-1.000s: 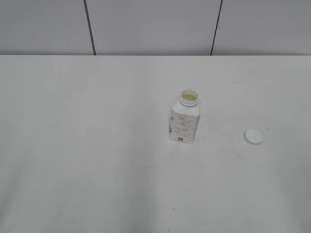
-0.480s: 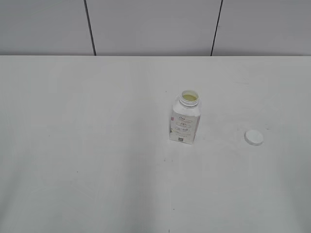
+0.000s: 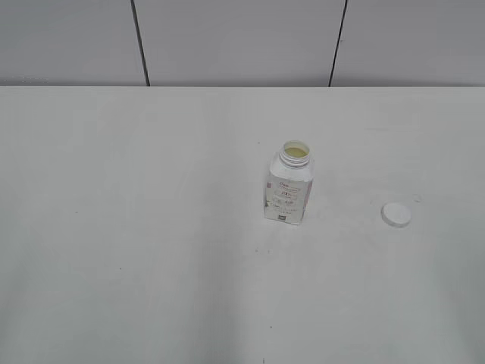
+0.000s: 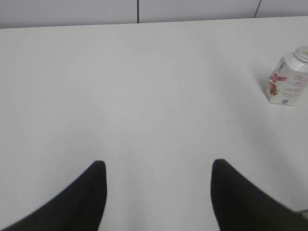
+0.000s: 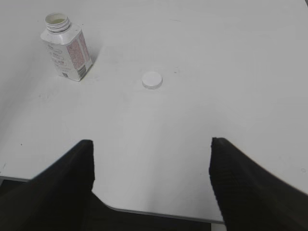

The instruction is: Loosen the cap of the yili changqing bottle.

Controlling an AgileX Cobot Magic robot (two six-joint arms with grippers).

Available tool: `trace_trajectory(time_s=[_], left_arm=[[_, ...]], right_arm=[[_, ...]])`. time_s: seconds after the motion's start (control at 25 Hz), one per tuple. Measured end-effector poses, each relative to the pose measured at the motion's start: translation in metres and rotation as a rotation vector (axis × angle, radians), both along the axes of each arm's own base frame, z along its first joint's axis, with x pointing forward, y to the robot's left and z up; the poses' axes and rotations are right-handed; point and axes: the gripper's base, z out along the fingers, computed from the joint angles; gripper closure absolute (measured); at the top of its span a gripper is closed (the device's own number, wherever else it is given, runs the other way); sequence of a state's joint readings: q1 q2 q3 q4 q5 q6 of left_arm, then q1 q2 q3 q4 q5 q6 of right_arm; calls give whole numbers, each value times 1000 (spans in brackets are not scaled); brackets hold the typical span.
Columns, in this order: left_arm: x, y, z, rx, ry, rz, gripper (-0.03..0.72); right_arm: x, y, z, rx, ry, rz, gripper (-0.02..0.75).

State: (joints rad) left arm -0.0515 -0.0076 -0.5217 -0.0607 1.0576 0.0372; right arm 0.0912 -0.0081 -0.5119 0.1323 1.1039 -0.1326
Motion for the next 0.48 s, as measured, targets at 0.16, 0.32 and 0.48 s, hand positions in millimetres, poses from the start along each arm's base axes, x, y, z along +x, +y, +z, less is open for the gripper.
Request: trace_trajectory(time_s=[0.16, 0.32, 0.48], left_arm=[[0, -1, 0, 0, 0, 78, 261], [0, -1, 0, 0, 0, 100, 263], [0, -1, 0, 0, 0, 100, 270]], right_arm=[[0, 0, 0, 1, 0, -1, 152], [0, 0, 0, 1, 0, -1, 152], [0, 0, 0, 1, 0, -1, 152]])
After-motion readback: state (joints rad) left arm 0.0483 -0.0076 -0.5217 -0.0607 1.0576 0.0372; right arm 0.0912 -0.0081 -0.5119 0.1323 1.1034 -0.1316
